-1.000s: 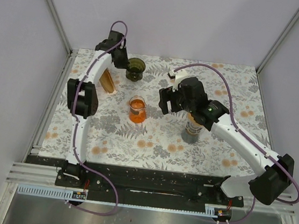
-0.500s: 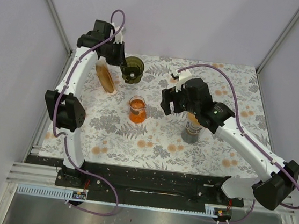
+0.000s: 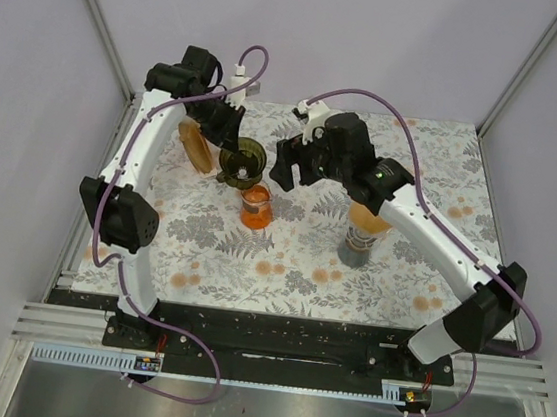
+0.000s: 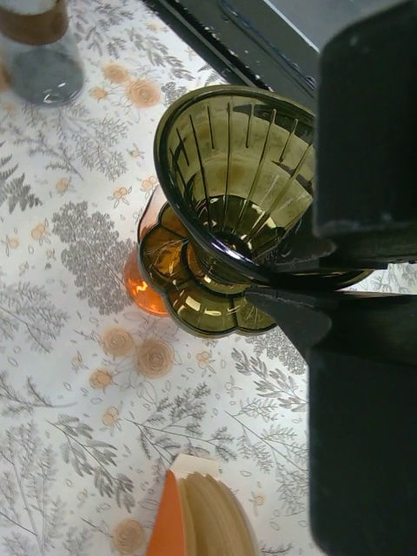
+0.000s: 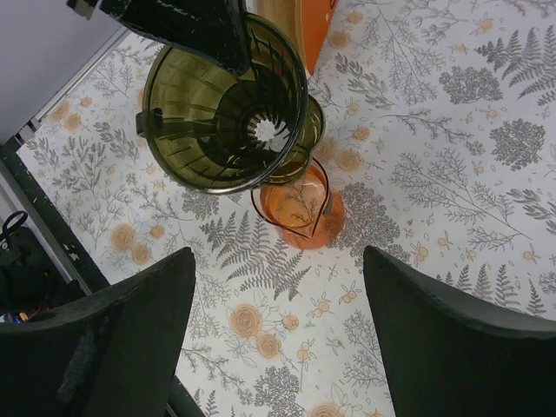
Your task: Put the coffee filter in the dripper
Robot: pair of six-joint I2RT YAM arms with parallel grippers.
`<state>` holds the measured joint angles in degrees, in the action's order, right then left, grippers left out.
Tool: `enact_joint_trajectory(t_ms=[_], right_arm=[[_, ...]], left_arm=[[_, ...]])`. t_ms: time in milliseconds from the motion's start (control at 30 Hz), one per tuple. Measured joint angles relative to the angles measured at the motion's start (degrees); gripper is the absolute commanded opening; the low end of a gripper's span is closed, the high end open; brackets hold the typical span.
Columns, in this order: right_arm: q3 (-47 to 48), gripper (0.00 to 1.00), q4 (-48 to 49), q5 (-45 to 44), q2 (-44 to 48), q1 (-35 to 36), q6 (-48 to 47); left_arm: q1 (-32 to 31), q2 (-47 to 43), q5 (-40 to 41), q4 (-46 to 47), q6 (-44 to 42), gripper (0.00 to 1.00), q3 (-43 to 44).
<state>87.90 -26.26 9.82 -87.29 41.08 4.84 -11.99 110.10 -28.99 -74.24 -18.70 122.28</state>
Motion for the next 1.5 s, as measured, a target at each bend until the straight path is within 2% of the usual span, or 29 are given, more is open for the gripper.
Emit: enact_joint_trajectory(t_ms=[200,433,1500], right_arm=[[1.92,0.85,-0.11,0.83,-5.07,0.00,1.95],[1.92,0.84,-0.13,0.85,-9.14,0.00,3.89],[1.92,0.85,0.11,1.42,-9.38,-0.11,5.55]], left_arm=[[-1.73,2.23,-3.61,-2.60,-5.31,0.00,2.51],[-2.64,6.97,-4.68,-3.21,-5.27,0.00,2.51],[-1.92,8.90,-8.00,-3.65,-2.69,0.00,-0.04]])
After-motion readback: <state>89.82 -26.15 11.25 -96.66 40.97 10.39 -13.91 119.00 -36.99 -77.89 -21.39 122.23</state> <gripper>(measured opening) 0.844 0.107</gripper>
